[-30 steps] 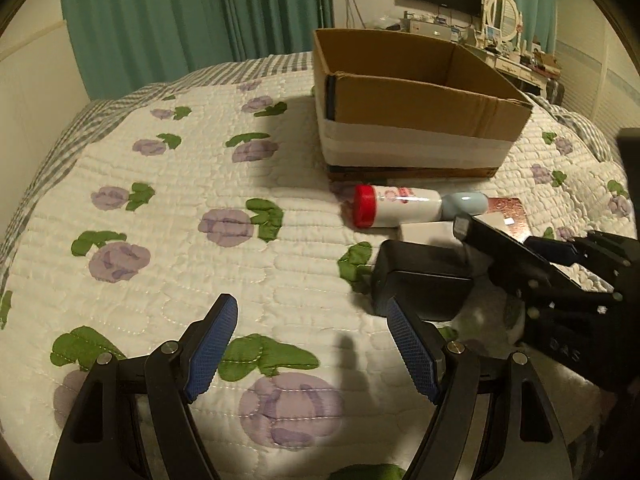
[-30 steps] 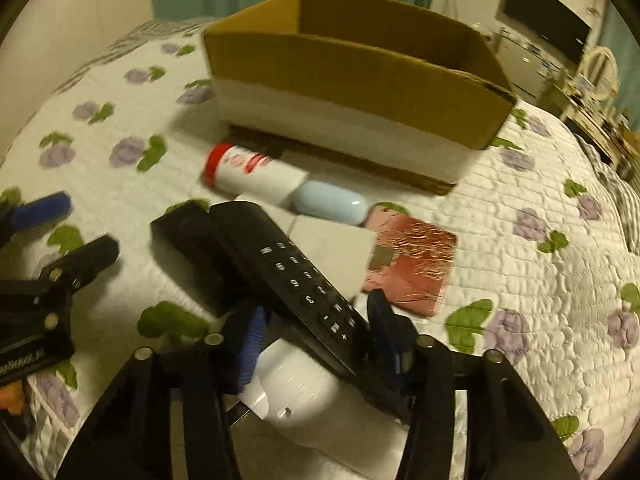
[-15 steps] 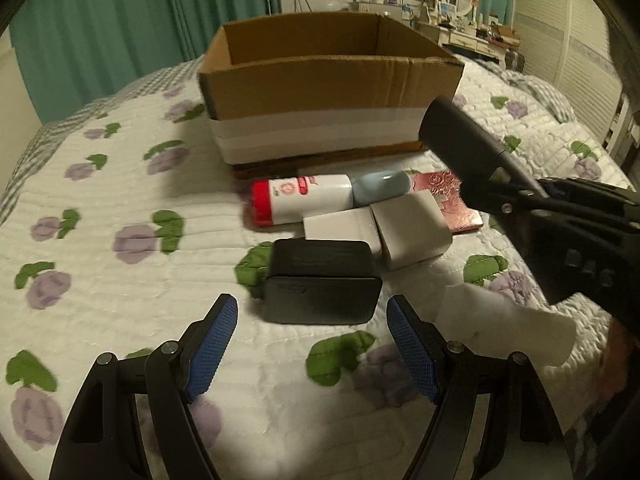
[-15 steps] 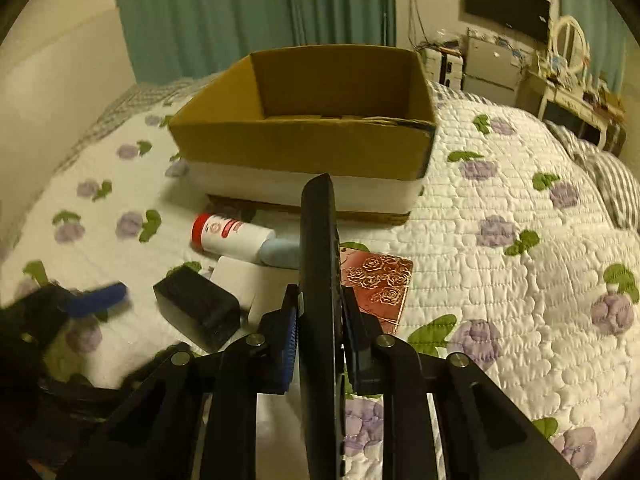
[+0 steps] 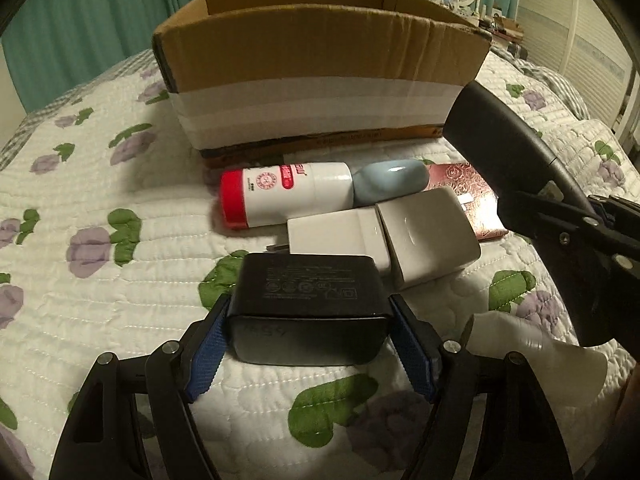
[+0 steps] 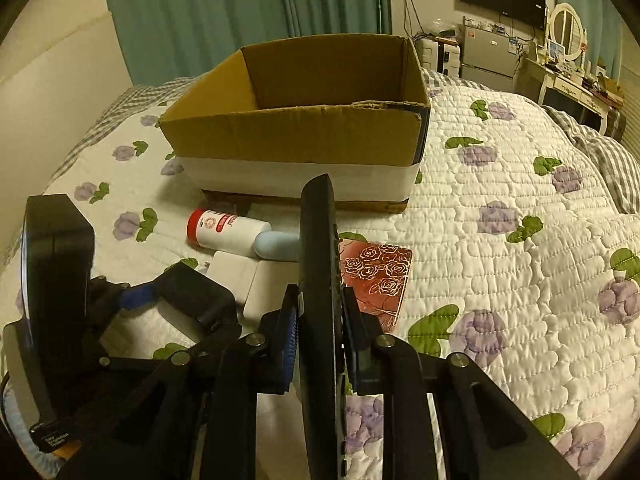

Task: Organize rigid objects
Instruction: 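Grasp the black remote with the right gripper while the left gripper grasps the black charger, then carry the remote and black charger into the box while both grippers open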

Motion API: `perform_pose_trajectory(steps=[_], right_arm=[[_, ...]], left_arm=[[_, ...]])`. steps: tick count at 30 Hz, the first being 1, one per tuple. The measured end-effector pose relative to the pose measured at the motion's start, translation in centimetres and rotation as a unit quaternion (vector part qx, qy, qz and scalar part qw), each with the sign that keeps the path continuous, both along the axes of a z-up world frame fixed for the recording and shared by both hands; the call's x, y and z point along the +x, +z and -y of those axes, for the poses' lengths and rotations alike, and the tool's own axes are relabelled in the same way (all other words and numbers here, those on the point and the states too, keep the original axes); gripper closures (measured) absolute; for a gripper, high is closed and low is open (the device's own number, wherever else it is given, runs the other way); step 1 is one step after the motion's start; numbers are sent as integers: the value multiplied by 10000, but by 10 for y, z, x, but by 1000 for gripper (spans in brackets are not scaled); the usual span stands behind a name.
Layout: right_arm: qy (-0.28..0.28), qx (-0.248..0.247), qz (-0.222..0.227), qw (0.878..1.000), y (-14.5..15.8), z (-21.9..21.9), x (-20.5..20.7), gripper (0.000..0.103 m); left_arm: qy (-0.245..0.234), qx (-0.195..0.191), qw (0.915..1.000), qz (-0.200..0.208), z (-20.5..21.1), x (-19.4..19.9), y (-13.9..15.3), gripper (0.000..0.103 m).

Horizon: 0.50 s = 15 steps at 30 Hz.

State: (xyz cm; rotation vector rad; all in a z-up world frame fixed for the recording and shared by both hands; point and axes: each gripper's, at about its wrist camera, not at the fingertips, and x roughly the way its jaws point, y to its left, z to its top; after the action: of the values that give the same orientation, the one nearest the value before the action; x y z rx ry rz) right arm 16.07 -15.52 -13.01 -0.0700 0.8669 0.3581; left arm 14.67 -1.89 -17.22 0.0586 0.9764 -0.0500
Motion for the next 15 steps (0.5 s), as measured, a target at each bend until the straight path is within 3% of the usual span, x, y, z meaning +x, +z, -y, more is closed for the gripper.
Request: perform_pose_trajectory(steps=[3,9,15], right_arm=[[11,-21,36,10000,2,-1,-2,84],[30,-125,243,9996,18,-8,-12,84],[35,-187,485,9986,45,-9,-25,84]], left_arm=[[-90,33,9997,217,3,-7,10,33],[-72,-27,9996,269,-1,-15,20,34],[-112,-144,9979,627,-2,-30,49,35]])
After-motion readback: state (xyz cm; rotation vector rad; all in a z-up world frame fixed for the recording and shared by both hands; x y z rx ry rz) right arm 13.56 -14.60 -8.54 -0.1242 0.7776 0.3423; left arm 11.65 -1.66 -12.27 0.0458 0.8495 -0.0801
